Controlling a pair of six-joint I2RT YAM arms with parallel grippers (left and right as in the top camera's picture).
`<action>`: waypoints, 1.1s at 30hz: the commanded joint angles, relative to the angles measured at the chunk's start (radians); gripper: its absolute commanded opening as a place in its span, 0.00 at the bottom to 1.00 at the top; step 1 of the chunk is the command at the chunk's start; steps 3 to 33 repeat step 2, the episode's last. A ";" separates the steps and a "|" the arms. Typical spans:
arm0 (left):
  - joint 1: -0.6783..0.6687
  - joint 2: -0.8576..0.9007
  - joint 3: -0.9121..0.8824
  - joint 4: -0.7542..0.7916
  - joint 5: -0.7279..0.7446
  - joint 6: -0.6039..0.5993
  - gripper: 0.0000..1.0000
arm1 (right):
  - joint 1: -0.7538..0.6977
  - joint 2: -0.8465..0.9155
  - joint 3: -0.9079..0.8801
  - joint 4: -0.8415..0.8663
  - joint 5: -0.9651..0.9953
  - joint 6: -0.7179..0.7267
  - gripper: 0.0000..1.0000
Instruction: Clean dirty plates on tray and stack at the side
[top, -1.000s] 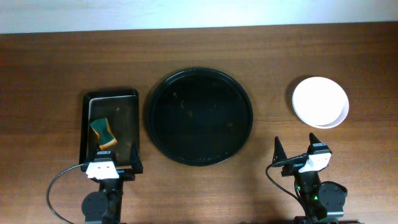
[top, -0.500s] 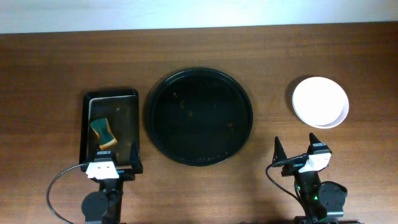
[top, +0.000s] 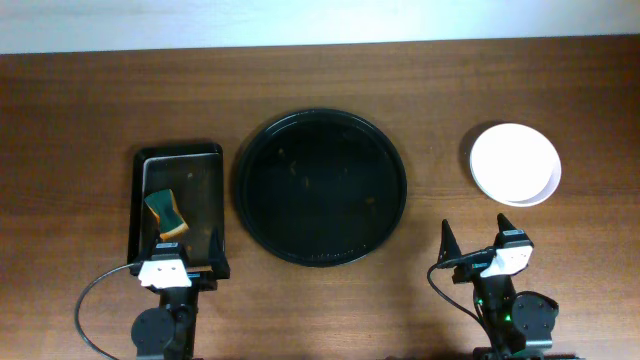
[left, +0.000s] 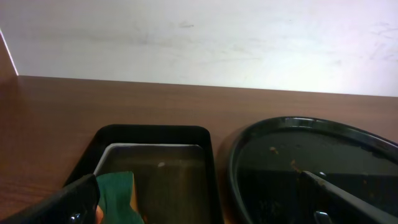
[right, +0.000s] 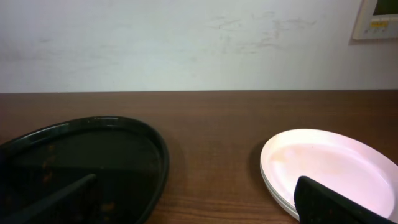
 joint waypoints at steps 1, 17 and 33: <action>-0.005 -0.009 -0.006 0.000 0.000 0.016 0.99 | -0.007 -0.006 -0.007 -0.002 0.005 0.008 0.99; -0.005 -0.009 -0.006 0.000 0.000 0.016 0.99 | -0.007 -0.006 -0.007 -0.002 0.005 0.008 0.99; -0.005 -0.009 -0.006 0.000 0.000 0.016 0.99 | -0.007 -0.006 -0.007 -0.002 0.005 0.008 0.99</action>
